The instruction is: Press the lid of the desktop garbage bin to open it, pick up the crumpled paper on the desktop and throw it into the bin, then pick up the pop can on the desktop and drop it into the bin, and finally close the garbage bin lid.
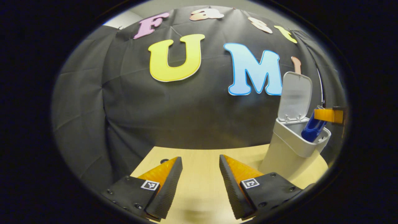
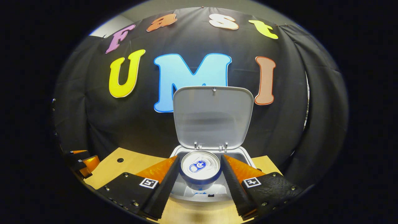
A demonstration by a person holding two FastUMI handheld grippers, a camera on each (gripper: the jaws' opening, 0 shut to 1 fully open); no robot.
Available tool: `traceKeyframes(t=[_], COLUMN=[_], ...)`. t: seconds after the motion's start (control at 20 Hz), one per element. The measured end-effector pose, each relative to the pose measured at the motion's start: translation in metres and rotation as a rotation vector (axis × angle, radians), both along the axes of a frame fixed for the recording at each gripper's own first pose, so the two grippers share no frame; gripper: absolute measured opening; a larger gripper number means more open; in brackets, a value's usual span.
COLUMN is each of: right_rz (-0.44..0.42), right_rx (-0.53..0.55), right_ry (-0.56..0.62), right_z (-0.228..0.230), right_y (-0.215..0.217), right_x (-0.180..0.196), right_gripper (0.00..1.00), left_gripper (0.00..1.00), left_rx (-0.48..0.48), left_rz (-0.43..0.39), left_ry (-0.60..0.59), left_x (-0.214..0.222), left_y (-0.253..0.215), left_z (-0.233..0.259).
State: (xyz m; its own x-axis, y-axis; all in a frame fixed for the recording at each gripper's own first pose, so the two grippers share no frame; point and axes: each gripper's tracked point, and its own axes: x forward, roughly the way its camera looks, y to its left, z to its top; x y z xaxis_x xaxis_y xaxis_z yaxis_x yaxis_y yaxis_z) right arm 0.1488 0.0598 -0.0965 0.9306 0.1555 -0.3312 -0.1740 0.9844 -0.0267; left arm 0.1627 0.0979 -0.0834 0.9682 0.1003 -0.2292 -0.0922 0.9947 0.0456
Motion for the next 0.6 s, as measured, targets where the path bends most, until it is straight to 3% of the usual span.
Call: traceKeyframes(t=[0.6], right_rz=[-0.049], right_rx=[-0.021], right_ry=[0.125], right_z=[-0.064], right_y=[-0.024], right_x=[0.026], right_gripper=[0.84], left_gripper=[0.83], left_rx=[0.004], left_rz=[0.013], left_ry=[0.037], left_x=[0.016], left_y=[-0.001], left_z=[-0.016])
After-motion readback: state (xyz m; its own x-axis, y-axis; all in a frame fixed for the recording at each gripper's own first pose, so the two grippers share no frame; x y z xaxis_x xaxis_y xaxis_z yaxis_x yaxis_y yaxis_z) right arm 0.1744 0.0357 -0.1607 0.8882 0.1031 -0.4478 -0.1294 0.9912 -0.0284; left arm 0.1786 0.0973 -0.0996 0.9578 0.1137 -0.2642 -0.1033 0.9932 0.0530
